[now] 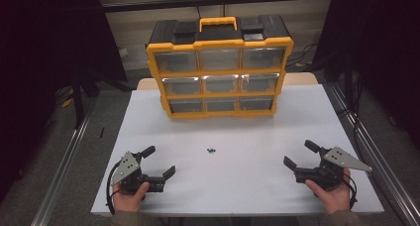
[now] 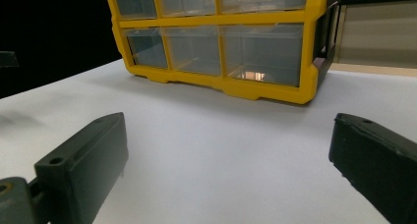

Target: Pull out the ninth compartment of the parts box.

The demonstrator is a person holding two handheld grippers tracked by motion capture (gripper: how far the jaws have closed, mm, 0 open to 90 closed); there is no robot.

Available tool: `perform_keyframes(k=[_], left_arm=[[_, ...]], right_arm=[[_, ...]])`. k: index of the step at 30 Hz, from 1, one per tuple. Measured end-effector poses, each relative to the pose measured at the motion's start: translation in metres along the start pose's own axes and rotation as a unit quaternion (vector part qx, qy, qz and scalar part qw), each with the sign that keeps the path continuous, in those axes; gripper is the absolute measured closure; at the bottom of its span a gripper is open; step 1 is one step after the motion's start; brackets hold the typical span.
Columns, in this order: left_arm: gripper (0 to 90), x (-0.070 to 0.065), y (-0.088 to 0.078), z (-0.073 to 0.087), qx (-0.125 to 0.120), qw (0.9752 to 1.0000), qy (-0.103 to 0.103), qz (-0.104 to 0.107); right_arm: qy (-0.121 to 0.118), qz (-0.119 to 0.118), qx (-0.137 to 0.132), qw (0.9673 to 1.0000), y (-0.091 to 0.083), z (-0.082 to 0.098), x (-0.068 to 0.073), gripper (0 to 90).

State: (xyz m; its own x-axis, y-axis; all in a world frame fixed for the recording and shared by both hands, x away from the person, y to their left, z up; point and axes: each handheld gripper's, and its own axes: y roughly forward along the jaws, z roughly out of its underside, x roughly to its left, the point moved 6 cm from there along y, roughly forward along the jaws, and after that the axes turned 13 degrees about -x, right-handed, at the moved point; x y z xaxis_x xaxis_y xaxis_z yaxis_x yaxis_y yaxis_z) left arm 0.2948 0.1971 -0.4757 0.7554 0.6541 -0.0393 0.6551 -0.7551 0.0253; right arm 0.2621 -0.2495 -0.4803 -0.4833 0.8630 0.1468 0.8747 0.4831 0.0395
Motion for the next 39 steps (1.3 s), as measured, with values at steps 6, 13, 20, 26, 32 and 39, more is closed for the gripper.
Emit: perform_keyframes(k=[6,13,20,26,32,39], left_arm=[[0.2,0.002,0.001,0.0,0.001,1.0,0.007,0.004],[0.2,-0.001,0.004,-0.001,-0.01,0.9999,-0.013,0.001],[0.2,-0.001,0.005,0.0,0.003,1.0,0.002,0.009],[0.2,0.0,0.003,0.0,0.006,0.9999,0.006,0.009],[0.2,0.0,0.002,0.0,0.004,1.0,0.002,0.004],[0.2,0.001,0.002,0.0,0.005,1.0,0.001,0.006]], right_arm=[[-0.005,0.002,-0.003,1.0,-0.001,-0.001,-0.001,0.9],[-0.018,0.006,-0.003,0.9998,0.002,-0.001,0.0,0.8],[-0.005,0.021,0.001,0.9998,0.007,0.001,0.001,0.3],[-0.014,0.032,-0.002,0.9994,0.012,-0.001,0.0,0.3],[-0.025,0.043,0.007,0.9987,0.023,-0.002,0.002,0.9],[-0.036,0.055,0.005,0.9978,0.034,-0.005,0.004,1.0]])
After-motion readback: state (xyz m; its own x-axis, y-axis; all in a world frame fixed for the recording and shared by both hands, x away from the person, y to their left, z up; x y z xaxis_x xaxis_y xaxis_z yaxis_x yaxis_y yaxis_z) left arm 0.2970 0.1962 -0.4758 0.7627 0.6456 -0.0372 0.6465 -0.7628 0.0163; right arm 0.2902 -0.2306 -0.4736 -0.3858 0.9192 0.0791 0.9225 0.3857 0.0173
